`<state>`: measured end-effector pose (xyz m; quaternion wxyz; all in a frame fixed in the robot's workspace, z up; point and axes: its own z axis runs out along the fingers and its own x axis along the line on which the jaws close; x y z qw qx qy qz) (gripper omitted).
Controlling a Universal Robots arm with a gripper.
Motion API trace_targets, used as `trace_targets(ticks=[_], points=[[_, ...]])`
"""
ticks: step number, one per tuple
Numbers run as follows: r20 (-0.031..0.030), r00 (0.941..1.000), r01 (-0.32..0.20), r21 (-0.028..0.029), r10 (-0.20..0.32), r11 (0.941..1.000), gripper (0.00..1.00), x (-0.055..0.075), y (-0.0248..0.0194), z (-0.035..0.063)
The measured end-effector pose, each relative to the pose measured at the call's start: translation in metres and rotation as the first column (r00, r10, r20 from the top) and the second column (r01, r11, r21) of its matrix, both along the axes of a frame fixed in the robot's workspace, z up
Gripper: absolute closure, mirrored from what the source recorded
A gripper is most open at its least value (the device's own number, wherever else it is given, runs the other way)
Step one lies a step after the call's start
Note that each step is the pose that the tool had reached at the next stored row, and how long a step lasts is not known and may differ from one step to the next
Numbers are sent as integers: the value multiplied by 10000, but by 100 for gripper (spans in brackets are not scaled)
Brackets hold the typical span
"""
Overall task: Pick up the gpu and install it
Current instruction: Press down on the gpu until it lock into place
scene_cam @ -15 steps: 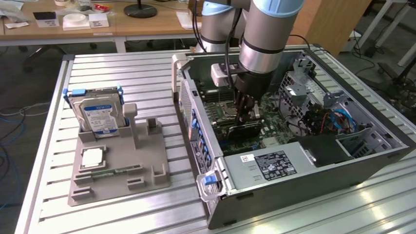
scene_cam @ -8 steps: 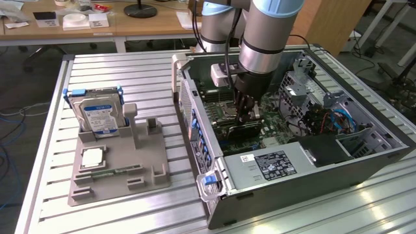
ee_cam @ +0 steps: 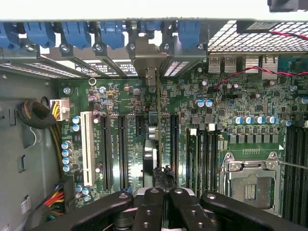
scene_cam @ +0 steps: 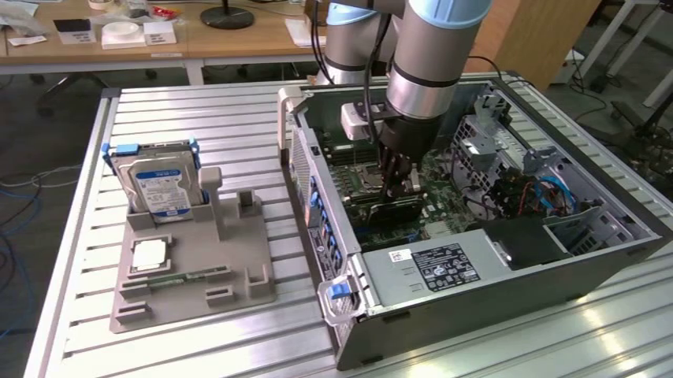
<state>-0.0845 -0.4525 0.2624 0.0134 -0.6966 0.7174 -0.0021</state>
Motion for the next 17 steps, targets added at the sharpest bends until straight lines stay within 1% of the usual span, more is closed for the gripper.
trace_targets(ticks=[17], points=[[1, 10000, 0, -1, 0, 10000, 89, -2, 0, -7]])
